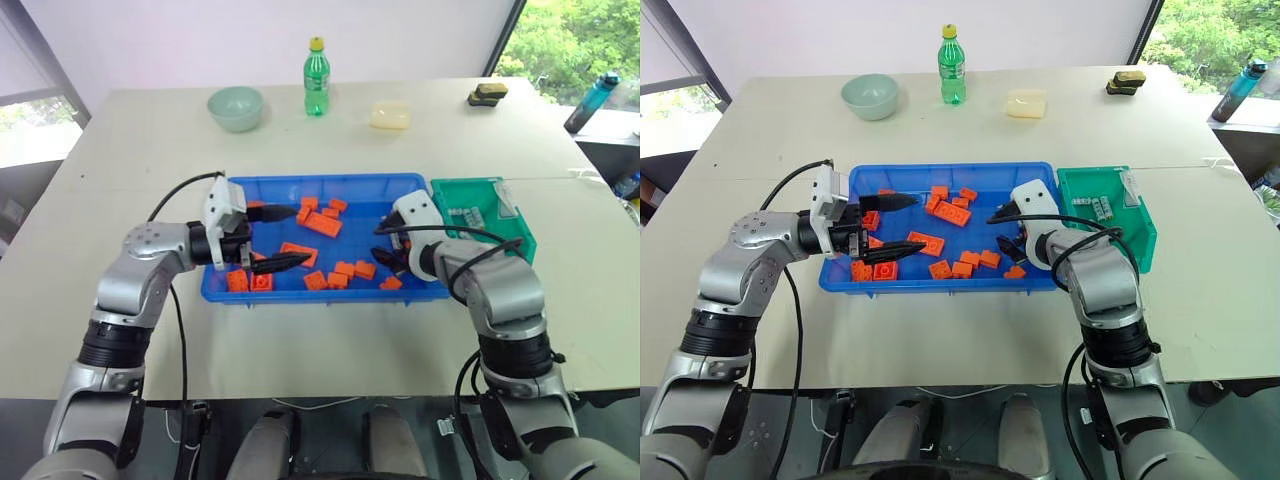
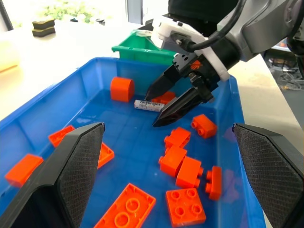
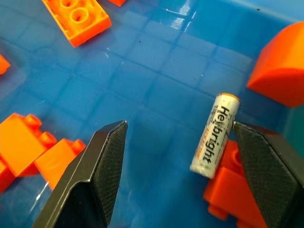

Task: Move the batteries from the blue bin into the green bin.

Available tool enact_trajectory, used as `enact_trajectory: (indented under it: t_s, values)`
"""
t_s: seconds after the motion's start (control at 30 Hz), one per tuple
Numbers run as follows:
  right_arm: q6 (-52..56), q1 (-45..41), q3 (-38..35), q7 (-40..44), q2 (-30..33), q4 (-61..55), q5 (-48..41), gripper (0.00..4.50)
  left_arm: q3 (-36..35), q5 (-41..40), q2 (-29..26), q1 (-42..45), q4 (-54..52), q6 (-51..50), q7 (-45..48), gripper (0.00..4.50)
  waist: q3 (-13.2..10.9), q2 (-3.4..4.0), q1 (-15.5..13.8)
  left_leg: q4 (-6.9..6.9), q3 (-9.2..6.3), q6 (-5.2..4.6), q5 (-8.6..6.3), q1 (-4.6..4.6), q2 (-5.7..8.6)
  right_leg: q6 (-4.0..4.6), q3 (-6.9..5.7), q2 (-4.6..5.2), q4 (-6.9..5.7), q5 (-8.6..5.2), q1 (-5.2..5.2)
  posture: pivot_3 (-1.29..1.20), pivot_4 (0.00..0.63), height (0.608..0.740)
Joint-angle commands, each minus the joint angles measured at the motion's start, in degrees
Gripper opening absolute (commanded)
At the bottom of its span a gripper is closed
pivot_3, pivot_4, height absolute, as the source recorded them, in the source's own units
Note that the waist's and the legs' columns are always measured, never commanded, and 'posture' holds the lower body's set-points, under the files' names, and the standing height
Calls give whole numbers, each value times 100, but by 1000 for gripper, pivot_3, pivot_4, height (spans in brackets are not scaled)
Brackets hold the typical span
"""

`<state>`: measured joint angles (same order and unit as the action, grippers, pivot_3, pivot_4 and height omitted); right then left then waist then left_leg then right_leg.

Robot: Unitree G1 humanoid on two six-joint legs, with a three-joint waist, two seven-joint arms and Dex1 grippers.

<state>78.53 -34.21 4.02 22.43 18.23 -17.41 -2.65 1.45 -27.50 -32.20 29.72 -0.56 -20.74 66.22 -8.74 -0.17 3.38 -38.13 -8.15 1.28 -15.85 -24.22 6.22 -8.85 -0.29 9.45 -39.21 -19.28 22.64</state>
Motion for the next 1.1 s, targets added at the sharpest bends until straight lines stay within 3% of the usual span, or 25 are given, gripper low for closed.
enact_trajectory:
  t_s: [0.03, 0.07, 0.17, 0.33, 0.37, 0.5, 0.63, 0.8, 0.97, 1.07, 1.1]
  values:
    - [-91, -90, -118, -44, -76, 166, -179, 3615, -136, -40, -96, 14, -248, 64, -32, 4500, 0, 0, -2, 0, -1, 0, 0, 0, 0, 0, 0, 0, 0, 0, 0, 0, 150, 727]
    - [-137, -86, -127, -53, -69, 211, -205, 3615, -144, -47, -108, 7, -256, 61, -39, 4500, 0, 0, -2, 0, -1, 0, 0, 0, 0, 0, 0, 0, 0, 0, 0, 0, 150, 727]
    - [-235, -27, -137, -54, -40, 306, -292, 2773, -159, -57, -127, -7, -276, 53, -64, 4500, 0, 0, 0, 0, -1, 0, 0, 0, 0, 0, 0, 0, 0, 0, -1, 0, 150, 727]
    - [-111, 25, -105, -11, 3, 162, -545, 275, -169, -84, -145, -7, -302, 16, -69, 4500, 0, 0, -11, -2, -2, 0, 0, 1, 1, 0, 0, 0, 1, 0, -5, 0, 150, 727]
    - [-59, 12, -130, 29, 2, 90, -633, 45, -165, -91, -145, 1, -298, 6, -65, 4500, 0, 0, -17, -3, -2, 0, 0, 1, 1, 0, 0, 0, 1, 0, -5, 0, 150, 727]
    - [295, -300, -540, 456, -44, -500, -1326, 52, -165, -145, -164, 19, -246, -41, -5, 4500, 0, 0, 2, -1, -2, 0, 0, 1, 1, 0, 0, -1, 1, 0, -3, 0, 150, 727]
    - [907, -1041, -1427, 766, 240, -729, -1878, 52, -163, -138, -193, 51, -141, -13, 60, 4500, 0, 1, 35, -1, 1, 0, 0, 1, -1, 0, 0, -1, 2, 0, -2, 0, 150, 727]
    - [716, -1403, -1966, 1056, 1728, -238, -1983, 52, -212, -140, -261, 90, -9, 12, 150, 4500, 0, 0, -86, -1, -5, -2, -1, 1, 4, 0, -1, 0, 6, 0, -7, 0, 150, 727]
    - [-479, -405, -1688, 1542, 3260, -72, -1813, 52, -386, -213, -391, 119, 132, -11, 185, 4500, 0, -1, -87, 1, 9, -5, -3, 0, 5, 0, -1, 6, 12, 0, -8, 0, 150, 727]
    - [-1023, 80, -1788, 1410, 3513, 89, -1625, 52, -530, -282, -448, 106, 78, -65, 140, 4500, 0, 0, -29, 1, 28, -6, -3, 2, -4, -1, -1, 5, 12, 0, -4, 0, 150, 727]
    - [-1091, 197, -1848, 1404, 3525, 133, -1642, 1106, -577, -314, -460, 97, 23, -98, 103, 4500, 0, 0, -10, 2, 31, -6, -3, 2, -6, -1, -1, 5, 12, -1, -3, 0, 150, 727]
